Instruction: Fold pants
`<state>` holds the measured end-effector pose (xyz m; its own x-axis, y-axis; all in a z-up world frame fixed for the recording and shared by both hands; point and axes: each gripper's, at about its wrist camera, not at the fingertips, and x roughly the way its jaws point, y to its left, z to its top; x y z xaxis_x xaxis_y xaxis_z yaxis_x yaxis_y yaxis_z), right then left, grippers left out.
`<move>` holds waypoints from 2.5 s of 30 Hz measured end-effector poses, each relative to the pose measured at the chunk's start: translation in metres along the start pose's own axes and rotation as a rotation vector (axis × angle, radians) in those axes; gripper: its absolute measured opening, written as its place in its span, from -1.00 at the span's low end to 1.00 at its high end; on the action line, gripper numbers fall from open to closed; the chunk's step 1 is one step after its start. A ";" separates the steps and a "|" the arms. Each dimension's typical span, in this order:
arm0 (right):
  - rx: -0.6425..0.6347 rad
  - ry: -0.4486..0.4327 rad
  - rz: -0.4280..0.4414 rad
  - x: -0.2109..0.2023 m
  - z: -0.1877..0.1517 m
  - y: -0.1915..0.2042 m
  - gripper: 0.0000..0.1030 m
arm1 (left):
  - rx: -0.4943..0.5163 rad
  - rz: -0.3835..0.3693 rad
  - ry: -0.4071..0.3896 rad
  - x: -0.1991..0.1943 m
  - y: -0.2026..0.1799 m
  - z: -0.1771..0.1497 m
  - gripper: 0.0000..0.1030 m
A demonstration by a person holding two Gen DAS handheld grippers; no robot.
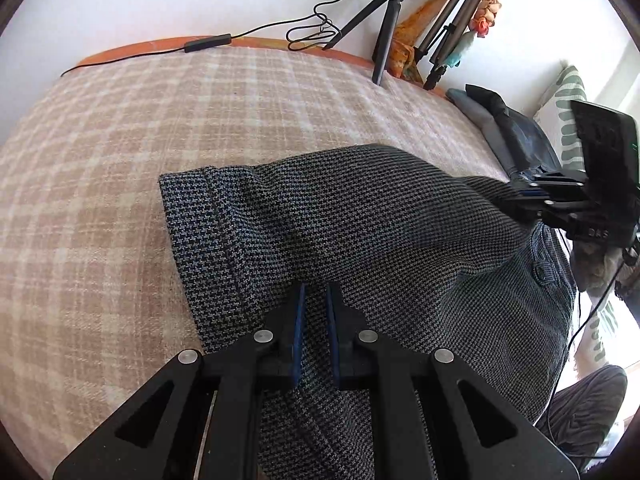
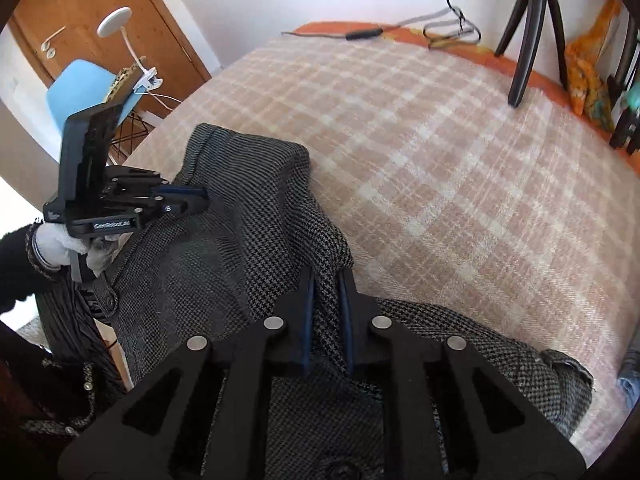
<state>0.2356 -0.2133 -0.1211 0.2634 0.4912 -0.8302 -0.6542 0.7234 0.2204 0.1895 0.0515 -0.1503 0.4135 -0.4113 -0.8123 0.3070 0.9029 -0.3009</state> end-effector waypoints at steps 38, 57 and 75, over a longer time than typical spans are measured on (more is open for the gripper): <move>0.324 -0.155 -0.162 -0.027 0.008 0.007 -0.17 | -0.038 0.066 -0.109 -0.045 0.003 0.009 -0.63; 0.667 -0.239 -0.375 -0.116 -0.177 0.015 -0.11 | 0.233 0.001 -0.007 0.060 -0.121 0.038 -0.62; 1.137 -0.485 -0.105 -0.092 -0.249 -0.019 0.27 | 0.188 0.033 -0.080 0.021 -0.116 0.026 -0.61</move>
<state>0.0470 -0.3931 -0.1763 0.6711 0.3587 -0.6488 0.3077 0.6614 0.6840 0.1852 -0.0656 -0.1194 0.4908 -0.3972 -0.7754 0.4433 0.8801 -0.1701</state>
